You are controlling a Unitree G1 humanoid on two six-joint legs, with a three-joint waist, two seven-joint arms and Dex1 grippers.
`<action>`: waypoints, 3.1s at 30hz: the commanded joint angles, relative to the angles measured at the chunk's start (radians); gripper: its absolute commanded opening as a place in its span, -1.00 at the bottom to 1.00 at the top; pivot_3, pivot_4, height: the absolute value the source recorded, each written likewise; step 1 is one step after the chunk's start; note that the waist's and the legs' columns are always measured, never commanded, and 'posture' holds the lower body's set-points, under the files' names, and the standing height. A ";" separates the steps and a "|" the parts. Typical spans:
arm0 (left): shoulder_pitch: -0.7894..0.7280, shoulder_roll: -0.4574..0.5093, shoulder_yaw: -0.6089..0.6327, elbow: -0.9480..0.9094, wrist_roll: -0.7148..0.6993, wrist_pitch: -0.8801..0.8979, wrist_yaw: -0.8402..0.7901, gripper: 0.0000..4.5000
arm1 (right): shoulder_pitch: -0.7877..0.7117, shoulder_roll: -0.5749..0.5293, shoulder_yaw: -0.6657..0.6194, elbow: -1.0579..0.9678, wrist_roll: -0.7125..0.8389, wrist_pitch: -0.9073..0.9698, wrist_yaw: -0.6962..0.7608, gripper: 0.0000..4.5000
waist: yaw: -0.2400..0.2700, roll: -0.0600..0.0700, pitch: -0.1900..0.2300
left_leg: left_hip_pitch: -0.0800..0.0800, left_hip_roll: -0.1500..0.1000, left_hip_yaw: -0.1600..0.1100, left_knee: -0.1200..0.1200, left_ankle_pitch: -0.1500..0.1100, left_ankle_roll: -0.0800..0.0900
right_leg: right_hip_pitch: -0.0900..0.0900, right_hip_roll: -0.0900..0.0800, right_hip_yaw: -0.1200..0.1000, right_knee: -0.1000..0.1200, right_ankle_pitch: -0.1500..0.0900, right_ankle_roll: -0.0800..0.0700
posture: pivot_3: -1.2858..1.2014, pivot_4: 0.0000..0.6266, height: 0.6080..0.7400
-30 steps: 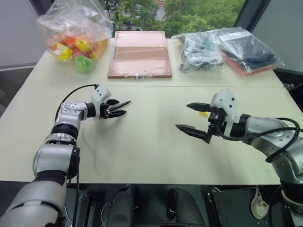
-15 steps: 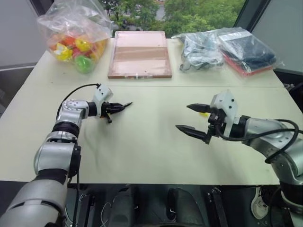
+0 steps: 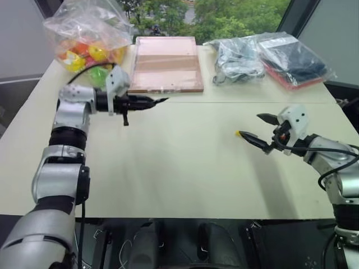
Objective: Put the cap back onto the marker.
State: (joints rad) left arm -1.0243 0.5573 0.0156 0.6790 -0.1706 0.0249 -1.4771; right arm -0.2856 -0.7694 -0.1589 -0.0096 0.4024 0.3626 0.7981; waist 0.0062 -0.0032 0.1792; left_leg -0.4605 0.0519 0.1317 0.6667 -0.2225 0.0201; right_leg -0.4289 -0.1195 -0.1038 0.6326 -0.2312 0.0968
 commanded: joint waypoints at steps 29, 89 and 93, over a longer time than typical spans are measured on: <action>0.334 0.077 -0.034 -0.589 -0.195 0.407 0.138 -0.99 | -0.324 0.173 0.121 0.790 -0.216 -0.420 0.210 1.00 | -0.020 0.001 0.000 | 0.002 0.000 -0.001 0.000 0.002 -0.004 | 0.002 0.000 0.000 0.002 0.000 0.000 | 0.03 -0.52 1.00; 0.097 -0.044 -0.196 -0.294 -0.067 0.065 0.000 -1.00 | -0.438 0.054 0.278 -0.022 -0.157 -0.047 0.501 -0.95 | -0.016 0.002 0.001 | 0.003 0.000 0.000 0.000 0.002 -0.003 | 0.002 0.000 0.001 0.002 0.000 0.000 | 0.03 -0.52 1.00; 0.095 -0.052 -0.194 -0.283 -0.062 0.059 0.002 -1.00 | -0.437 0.061 0.283 -0.040 -0.150 -0.038 0.497 -0.95 | -0.016 0.002 0.001 | 0.003 0.000 0.000 0.000 0.002 -0.003 | 0.002 0.000 0.001 0.002 0.000 0.000 | 0.03 -0.52 1.00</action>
State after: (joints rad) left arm -0.9084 0.5070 -0.1832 0.4037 -0.2290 0.0975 -1.4782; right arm -0.7059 -0.7113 0.1361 -0.0039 0.2231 0.3225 1.2999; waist -0.0100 -0.0013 0.1799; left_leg -0.4576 0.0519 0.1320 0.6670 -0.2207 0.0172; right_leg -0.4272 -0.1194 -0.1028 0.6347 -0.2316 0.0972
